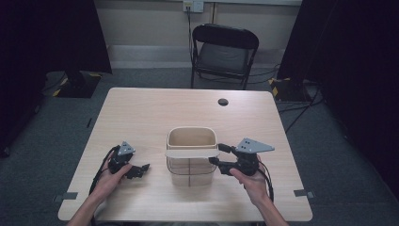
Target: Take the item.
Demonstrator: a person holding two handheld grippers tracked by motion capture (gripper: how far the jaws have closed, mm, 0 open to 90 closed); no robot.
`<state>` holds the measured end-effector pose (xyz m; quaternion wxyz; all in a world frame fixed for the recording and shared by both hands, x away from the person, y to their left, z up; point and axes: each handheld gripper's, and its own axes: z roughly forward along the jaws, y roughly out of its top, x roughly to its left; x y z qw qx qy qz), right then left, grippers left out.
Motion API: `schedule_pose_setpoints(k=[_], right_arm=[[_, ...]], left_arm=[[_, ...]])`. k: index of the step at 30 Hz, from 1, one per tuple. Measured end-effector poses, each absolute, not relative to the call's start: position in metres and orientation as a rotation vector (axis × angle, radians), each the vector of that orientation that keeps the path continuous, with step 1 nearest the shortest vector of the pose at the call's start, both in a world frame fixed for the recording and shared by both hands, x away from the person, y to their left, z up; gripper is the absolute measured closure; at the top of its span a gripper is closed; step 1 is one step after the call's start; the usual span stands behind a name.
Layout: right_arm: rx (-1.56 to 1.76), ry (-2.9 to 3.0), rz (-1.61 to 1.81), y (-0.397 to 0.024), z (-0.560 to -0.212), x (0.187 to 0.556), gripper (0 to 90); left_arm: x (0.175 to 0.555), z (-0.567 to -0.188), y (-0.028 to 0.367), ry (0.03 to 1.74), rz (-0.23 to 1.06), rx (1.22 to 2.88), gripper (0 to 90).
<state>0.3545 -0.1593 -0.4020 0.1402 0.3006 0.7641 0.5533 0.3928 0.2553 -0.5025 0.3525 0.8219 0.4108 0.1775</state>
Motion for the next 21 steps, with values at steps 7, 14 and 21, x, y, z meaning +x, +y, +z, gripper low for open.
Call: schedule_pose_setpoints(k=[7,14,21], right_arm=[[0.869,2.202,1.602,-0.1592,-0.4017,0.3551,40.2],[0.851,2.211,1.606,-0.1547,-0.3971,0.3562,39.9],[0.842,2.215,1.612,-0.1511,-0.3959,0.3570,41.3]], left_arm=[[0.3928,-0.5025,0.2553,1.063,0.459,2.126,6.2],[0.3929,-0.5025,0.2553,1.063,0.459,2.127,6.1],[0.3928,-0.5025,0.2553,1.063,0.459,2.127,6.1]])
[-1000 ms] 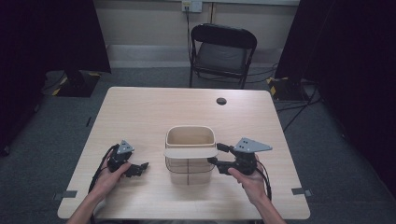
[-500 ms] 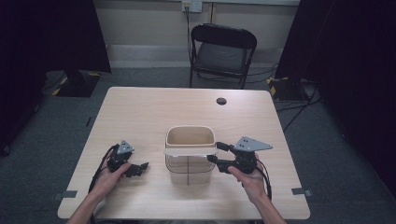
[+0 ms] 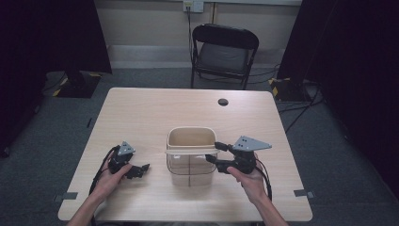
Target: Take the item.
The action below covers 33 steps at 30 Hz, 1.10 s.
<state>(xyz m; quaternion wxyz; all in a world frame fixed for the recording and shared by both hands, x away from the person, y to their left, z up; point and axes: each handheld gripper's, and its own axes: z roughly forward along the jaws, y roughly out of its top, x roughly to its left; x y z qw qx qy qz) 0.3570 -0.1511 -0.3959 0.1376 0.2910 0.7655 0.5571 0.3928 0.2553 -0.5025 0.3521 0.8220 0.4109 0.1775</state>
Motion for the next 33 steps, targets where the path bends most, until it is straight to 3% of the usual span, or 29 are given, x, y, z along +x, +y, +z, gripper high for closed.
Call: schedule_pose_setpoints(k=[33], right_arm=[[0.837,2.214,1.630,-0.1534,-0.3903,0.3622,50.1]], left_arm=[[0.3928,-0.5025,0.2553,1.063,0.459,2.127,6.1]])
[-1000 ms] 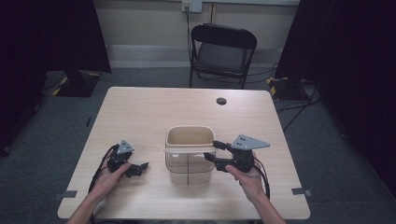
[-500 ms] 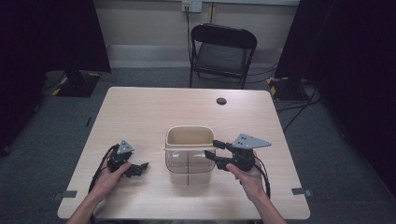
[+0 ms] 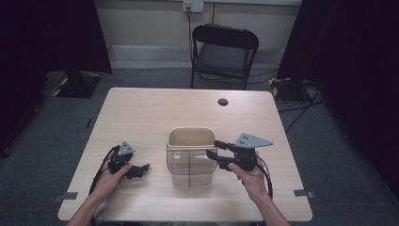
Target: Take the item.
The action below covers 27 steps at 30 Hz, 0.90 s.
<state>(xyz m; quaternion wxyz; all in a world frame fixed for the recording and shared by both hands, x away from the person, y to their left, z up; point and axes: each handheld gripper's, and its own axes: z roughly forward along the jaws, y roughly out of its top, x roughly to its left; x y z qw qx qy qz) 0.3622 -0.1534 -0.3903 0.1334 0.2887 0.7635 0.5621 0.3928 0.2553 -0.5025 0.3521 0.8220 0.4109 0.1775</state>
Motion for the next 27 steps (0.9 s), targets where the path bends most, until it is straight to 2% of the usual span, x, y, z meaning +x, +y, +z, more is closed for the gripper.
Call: schedule_pose_setpoints(k=[27], right_arm=[[0.845,2.216,1.646,-0.1536,-0.3914,0.3709,54.2]], left_arm=[[0.3928,-0.5025,0.2553,1.063,0.459,2.127,6.1]])
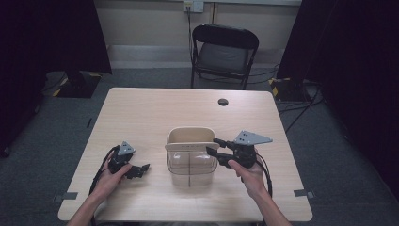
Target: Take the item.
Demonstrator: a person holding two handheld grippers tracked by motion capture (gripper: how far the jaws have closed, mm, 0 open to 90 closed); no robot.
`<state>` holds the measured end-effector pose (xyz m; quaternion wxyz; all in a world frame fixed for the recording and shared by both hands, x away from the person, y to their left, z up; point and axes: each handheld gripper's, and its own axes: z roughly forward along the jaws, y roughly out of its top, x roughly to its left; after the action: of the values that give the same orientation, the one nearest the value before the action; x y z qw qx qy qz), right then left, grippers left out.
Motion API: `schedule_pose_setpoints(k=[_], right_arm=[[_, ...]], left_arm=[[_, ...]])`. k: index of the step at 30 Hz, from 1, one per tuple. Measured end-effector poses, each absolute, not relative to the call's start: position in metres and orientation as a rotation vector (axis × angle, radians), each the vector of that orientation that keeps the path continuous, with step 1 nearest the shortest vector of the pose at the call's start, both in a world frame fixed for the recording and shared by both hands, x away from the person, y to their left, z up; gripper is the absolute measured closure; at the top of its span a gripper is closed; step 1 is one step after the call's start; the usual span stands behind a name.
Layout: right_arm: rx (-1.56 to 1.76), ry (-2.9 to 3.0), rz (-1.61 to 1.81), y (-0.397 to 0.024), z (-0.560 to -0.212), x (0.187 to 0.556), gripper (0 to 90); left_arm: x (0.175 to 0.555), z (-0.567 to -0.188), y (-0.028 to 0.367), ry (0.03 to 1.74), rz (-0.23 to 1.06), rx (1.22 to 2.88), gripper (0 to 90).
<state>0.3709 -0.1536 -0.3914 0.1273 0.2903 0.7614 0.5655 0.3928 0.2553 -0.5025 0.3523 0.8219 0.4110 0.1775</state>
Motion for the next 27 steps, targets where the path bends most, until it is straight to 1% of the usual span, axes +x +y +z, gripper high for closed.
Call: schedule_pose_setpoints(k=[7,27], right_arm=[[0.845,2.215,1.651,-0.1542,-0.3905,0.3736,55.6],[0.868,2.195,1.658,-0.1516,-0.3897,0.3775,56.0]], left_arm=[[0.3928,-0.5024,0.2553,1.063,0.459,2.128,6.1],[0.3928,-0.5025,0.2553,1.064,0.459,2.127,6.1]])
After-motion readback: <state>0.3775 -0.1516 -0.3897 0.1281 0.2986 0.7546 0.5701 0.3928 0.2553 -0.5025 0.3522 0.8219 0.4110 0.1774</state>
